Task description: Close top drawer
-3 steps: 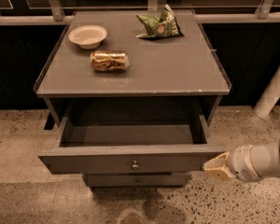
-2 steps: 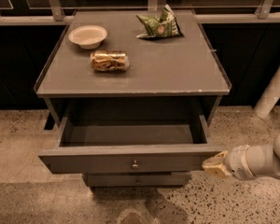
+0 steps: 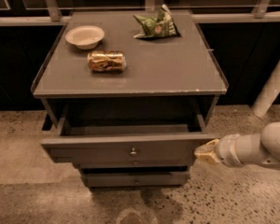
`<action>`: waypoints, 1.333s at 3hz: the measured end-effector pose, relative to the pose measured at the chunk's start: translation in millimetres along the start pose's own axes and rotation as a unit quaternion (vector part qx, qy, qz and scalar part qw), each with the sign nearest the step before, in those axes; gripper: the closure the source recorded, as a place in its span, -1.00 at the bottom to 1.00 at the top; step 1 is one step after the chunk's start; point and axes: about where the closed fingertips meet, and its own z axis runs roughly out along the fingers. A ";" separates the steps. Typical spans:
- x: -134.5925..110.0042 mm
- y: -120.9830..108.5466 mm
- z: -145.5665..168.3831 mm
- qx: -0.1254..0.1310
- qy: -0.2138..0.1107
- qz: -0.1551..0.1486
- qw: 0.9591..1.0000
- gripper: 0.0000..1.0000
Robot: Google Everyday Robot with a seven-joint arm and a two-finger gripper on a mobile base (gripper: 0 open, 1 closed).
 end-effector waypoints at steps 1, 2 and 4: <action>0.1 0.2 -0.1 0.000 0.000 0.000 1.000 1.00; -32.5 -21.1 22.5 -0.001 -0.023 -0.014 1.000 1.00; -76.2 -38.6 48.4 -0.005 -0.042 -0.038 0.998 1.00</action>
Offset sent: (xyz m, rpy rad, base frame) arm 0.1582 0.0618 0.0223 0.0928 -0.1634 0.0671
